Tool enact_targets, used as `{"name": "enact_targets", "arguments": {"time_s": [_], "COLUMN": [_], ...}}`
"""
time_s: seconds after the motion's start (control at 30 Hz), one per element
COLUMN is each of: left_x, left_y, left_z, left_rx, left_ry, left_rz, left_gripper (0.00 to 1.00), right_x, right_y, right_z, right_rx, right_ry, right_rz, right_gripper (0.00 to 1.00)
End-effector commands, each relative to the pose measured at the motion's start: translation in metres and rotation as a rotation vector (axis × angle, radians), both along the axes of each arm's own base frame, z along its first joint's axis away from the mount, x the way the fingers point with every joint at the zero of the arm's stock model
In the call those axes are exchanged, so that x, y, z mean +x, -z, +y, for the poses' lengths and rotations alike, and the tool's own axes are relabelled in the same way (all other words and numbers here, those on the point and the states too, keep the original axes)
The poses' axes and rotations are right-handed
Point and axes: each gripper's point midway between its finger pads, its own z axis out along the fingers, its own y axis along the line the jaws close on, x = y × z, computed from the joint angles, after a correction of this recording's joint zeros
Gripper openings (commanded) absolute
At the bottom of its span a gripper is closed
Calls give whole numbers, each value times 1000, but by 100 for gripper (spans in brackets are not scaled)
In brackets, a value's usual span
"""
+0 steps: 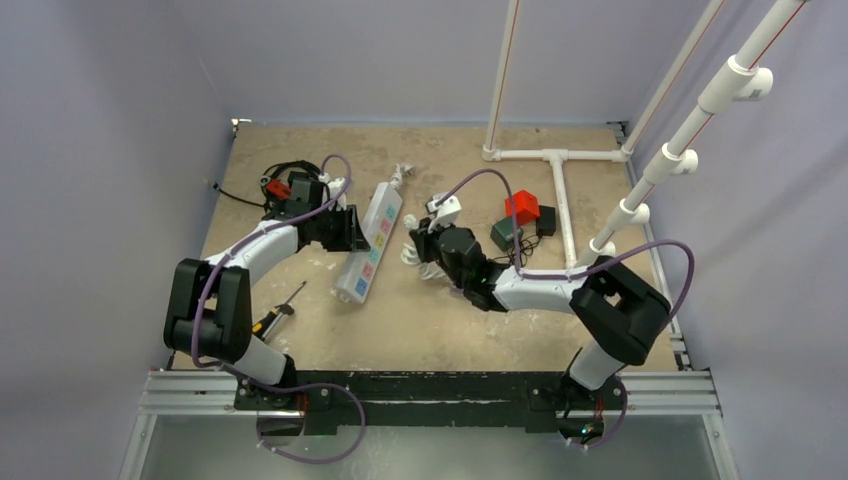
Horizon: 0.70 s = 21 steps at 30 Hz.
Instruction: Pull the plug off the socket
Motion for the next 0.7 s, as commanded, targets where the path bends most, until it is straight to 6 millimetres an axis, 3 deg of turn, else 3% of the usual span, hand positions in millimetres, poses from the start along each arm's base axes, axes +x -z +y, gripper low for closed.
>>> {"name": "enact_targets", "arguments": {"time_s": [0.0, 0.23, 0.37, 0.47, 0.67], "left_x": [14, 15, 15, 19, 18], "left_y": [-12, 14, 22, 31, 41], "left_z": [-2, -1, 1, 10, 15], "left_rx": [-28, -7, 7, 63, 94], "left_ry": [-14, -12, -20, -37, -46], "left_rz": [-28, 57, 74, 91, 119], "left_gripper": [0, 7, 17, 24, 51], "right_x": [52, 122, 144, 151, 154], "right_y": [-15, -8, 0, 2, -1], "right_z": [-44, -97, -123, -144, -164], "right_rx": [59, 25, -5, 4, 56], "right_ry": [226, 465, 582, 623, 621], "right_rz": [34, 78, 85, 90, 91], "right_gripper": [0, 0, 1, 10, 44]}}
